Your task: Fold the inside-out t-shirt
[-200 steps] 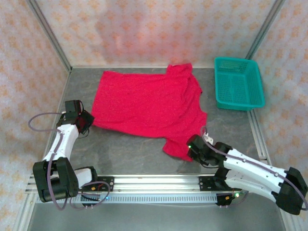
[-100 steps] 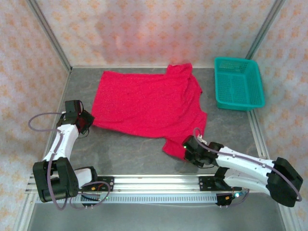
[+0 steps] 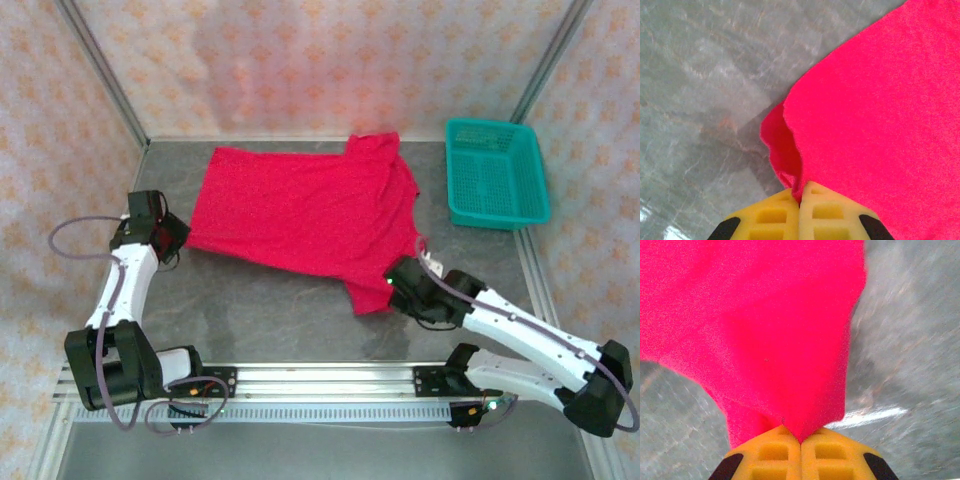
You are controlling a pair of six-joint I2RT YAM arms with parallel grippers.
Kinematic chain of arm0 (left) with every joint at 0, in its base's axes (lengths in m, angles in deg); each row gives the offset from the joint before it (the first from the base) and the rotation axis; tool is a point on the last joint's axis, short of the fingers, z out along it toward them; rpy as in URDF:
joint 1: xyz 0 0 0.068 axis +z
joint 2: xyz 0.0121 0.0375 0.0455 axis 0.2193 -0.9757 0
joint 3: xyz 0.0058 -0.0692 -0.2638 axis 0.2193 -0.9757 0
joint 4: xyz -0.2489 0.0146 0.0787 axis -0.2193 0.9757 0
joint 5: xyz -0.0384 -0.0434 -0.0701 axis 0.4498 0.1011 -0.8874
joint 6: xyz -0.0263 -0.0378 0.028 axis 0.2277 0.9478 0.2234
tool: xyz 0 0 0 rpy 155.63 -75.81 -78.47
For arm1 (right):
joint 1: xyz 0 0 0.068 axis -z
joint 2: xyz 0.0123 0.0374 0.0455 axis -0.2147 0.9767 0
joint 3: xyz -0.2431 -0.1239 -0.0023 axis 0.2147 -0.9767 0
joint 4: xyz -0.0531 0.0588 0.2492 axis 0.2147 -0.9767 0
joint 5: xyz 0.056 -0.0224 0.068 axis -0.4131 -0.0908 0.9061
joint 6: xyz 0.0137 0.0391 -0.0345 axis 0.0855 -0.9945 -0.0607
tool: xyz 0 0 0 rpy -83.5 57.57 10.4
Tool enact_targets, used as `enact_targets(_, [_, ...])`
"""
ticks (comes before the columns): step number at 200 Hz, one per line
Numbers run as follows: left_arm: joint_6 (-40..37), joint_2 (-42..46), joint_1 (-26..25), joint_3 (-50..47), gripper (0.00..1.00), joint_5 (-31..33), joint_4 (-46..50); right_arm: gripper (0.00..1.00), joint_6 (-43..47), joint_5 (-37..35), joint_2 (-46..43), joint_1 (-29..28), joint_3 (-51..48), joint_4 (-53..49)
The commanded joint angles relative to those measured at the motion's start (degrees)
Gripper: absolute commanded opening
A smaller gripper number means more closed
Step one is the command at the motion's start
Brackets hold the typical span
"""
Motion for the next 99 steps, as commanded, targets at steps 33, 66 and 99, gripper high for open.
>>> enact_targets(33, [0.0,0.7,2.3,4.3,0.0,2.1,3.5,0.0,3.0,-19.9,0.5,0.5,10.8,-17.1])
enact_targets(66, [-0.6,1.7,2.2,2.9,0.0,-0.1,3.7,0.0,4.4,-14.6,-1.2,0.5,8.4,-11.6])
enact_targets(99, [-0.3,8.5,1.2,-3.4,0.0,-3.2,4.1,0.0,4.3,-8.1,-3.6,0.5,6.5,-7.3])
